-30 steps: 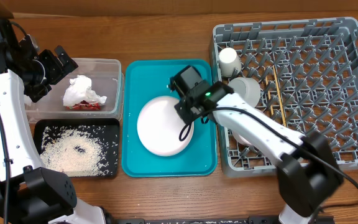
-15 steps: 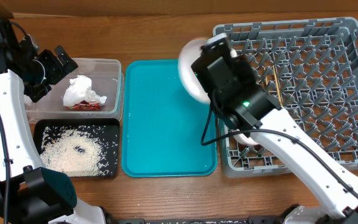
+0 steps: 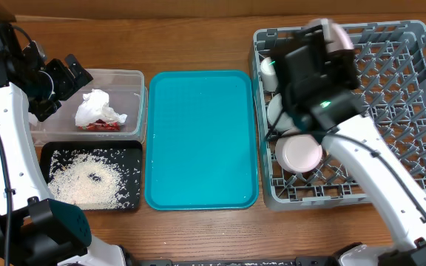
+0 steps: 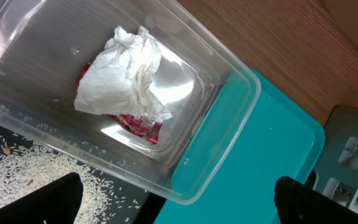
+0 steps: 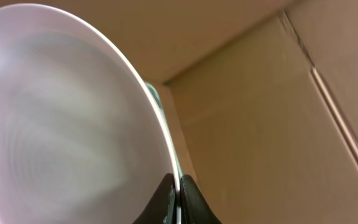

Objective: Sort waste into correct bins and load items into the dishwasher
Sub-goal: 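Lift the plate and carry it into the rack's right side, then lower the plate upright between the rack tines with the right gripper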

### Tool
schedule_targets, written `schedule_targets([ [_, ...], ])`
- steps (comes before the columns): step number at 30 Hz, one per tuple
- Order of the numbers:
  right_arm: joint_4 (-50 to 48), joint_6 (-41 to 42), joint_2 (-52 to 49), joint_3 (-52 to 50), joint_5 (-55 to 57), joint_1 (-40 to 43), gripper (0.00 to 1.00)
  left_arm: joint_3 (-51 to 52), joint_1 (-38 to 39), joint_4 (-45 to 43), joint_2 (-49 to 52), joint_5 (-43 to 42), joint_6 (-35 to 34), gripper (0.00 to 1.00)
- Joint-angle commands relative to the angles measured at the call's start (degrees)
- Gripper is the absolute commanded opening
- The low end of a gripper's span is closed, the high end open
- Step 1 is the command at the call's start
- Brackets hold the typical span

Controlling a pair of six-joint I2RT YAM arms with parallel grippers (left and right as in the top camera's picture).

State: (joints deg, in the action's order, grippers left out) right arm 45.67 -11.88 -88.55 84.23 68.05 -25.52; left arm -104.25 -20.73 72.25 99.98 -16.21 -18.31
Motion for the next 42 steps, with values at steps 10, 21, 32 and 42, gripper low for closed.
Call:
schedule_targets([
  [10,1.75,-0.15,-0.11,1.62,-9.99,12.57,0.04,-1.01,0.17,-0.09,-0.74,0.33,-0.55,1.0],
  [21,1.92,-0.68,-2.56,1.62,-11.1,13.66,0.04,-1.01,0.17,-0.09,-0.74,0.33,-0.55,1.0],
  [32,-0.68,-6.6,-5.29,1.62,-14.58,16.26,0.04,-1.01,0.17,-0.11,-0.74,0.31,-0.55,1.0],
  [42,0.26,-6.56,-6.1,1.6,-17.88,16.26,0.04,-1.01,0.17,-0.09,-0.74,0.31,-0.55,1.0],
])
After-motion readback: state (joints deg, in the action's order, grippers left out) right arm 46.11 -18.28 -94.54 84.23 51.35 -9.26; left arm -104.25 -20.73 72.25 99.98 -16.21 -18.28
